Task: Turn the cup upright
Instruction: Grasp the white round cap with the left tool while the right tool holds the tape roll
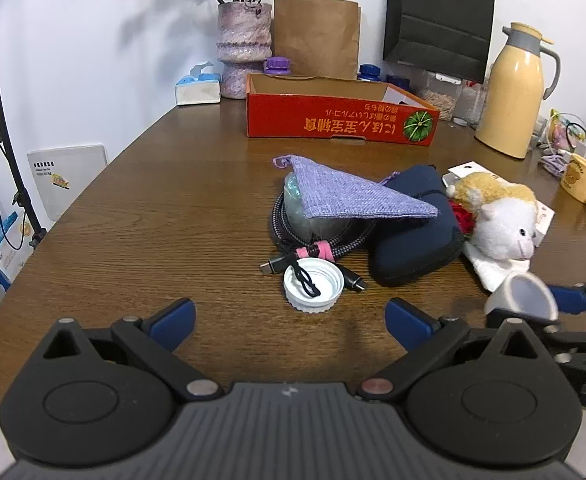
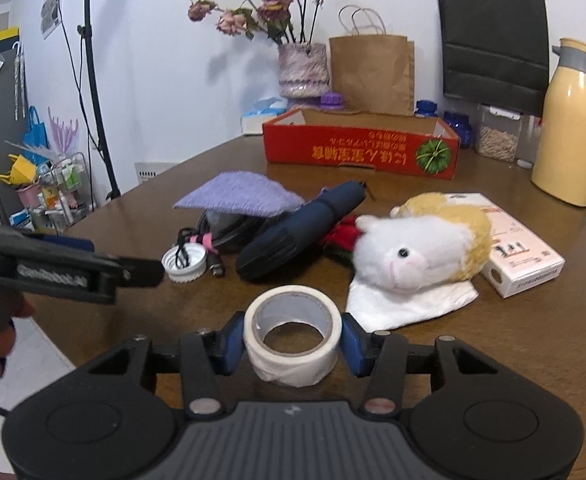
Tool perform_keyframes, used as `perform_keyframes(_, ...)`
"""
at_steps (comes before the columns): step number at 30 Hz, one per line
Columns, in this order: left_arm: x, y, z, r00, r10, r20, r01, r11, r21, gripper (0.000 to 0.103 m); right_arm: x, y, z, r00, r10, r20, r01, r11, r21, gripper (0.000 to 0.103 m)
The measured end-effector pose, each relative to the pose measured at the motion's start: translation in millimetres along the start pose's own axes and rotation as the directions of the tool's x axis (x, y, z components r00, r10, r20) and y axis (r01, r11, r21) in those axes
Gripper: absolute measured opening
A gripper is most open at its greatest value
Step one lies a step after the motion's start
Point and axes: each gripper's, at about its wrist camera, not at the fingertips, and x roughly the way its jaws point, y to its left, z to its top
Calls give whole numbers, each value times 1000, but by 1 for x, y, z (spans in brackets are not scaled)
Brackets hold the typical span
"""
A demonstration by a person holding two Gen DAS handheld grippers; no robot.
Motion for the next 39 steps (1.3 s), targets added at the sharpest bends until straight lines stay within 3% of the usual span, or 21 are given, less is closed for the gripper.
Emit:
perform_keyframes(9,29,-10,2,997,75,23,-75,997,21,98,-3,-9,6,999,-29,40,29,1000,2,48)
perform_keyframes(17,44,-13,0,996,84,21,-85,996,23,80,-1,-13,7,998,-35,47,34,999,3,48)
perform_keyframes(21,43,-14,-3,997,68,37,-70,997,35,76,0,-14,7,998,-33,50,32,999,2,48)
perform_keyframes(24,43,-14,-4,998,42,42,-44,998,41,69,0,-14,7,998,-33,50,33,999,2,48)
perform_keyframes(28,40,-16,-4,999,3,45,-6,999,53,42,-1,-14,7,998,-34,50,34,999,2,48)
perform_keyframes(39,25,-10,-5,999,-24,39,22,999,46,42,-2,-14,7,998,-36,57,36,999,5,48)
